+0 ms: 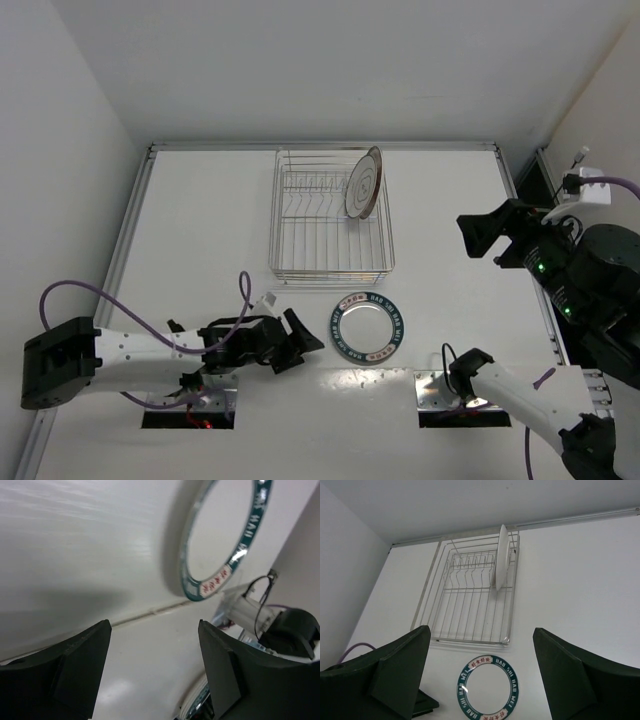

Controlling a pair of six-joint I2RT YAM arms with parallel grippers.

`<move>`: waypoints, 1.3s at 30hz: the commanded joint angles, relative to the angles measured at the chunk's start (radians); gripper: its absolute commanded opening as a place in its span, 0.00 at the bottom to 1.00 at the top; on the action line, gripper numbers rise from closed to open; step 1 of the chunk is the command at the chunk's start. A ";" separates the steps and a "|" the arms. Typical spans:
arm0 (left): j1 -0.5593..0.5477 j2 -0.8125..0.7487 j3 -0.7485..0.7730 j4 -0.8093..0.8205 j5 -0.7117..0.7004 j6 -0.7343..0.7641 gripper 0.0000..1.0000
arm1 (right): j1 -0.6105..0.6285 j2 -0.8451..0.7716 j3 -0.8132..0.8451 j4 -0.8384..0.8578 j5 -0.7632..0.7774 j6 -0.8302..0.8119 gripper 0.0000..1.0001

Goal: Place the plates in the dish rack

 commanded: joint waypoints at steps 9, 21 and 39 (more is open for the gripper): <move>-0.044 0.246 -0.038 0.371 -0.246 -0.228 0.71 | 0.003 0.019 0.022 0.009 -0.008 -0.004 0.81; -0.023 0.743 -0.058 0.943 -0.088 -0.313 0.56 | 0.003 0.050 0.013 -0.001 0.025 -0.035 0.81; -0.060 0.386 0.006 0.671 0.056 -0.187 0.00 | 0.003 0.030 0.013 -0.040 0.056 -0.053 0.82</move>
